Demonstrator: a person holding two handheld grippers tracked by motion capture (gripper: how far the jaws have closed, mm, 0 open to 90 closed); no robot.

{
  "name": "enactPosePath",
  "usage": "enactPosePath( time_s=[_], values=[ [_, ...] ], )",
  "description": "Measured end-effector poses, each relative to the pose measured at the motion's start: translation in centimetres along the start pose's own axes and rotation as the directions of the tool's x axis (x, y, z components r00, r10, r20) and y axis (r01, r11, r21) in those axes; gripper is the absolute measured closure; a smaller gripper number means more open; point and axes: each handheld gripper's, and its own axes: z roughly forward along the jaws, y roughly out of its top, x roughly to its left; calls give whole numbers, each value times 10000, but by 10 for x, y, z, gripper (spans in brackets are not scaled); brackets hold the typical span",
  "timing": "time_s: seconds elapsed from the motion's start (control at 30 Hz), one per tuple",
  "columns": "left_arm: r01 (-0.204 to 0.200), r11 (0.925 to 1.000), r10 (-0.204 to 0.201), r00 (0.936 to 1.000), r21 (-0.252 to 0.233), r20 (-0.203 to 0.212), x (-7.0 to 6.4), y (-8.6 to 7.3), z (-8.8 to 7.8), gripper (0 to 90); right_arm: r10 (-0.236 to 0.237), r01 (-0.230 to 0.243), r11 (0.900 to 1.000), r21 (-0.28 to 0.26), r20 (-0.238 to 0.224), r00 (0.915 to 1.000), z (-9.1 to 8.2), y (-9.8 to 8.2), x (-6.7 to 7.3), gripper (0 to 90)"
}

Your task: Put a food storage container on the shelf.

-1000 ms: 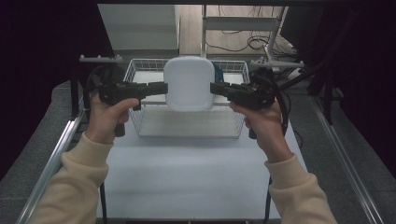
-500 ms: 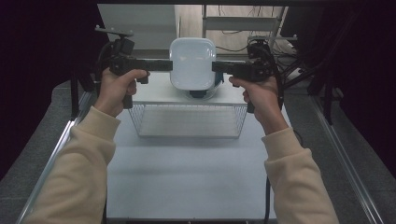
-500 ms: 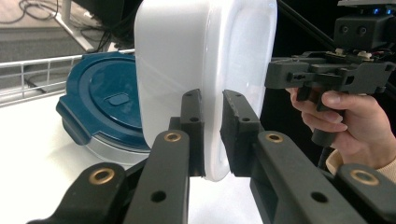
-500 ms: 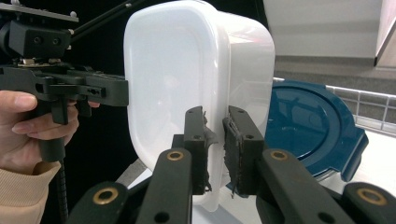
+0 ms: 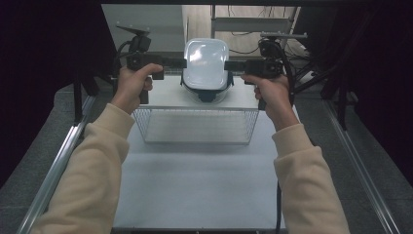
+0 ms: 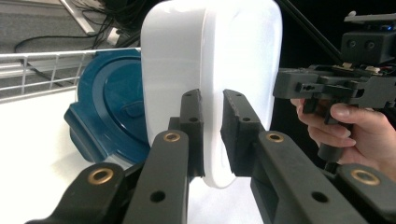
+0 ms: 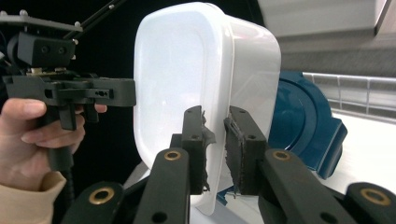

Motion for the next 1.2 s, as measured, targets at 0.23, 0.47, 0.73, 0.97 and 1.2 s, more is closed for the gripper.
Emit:
enactPosePath(
  time_s=[0.23, 0.47, 0.73, 0.97, 1.2],
  values=[
    [965, 9953, -965, 9948, -7, 331, 16, 8, 8, 769, 1228, -1228, 9924, -62, -46, 9924, 11, 11, -15, 745],
    [1769, 9840, -1754, 9826, -192, 606, 34, 11, 15, 722, 2359, -2362, 9715, -188, -156, 9716, 26, 18, -32, 733],
    [2260, 9730, -2221, 9720, -477, 763, 47, 10, 20, 718, 3021, -3028, 9525, -323, -245, 9529, 38, 18, -43, 695],
    [2031, 9787, -1997, 9755, -286, 922, 47, 8, 21, 685, 2837, -2835, 9580, -428, -29, 9589, 37, 15, -37, 656],
    [297, 9967, -385, 9924, -757, -1168, 33, 4, 7, 317, 1769, -1671, 9788, -1188, 774, 9812, 28, 15, -24, 334]
  ],
)
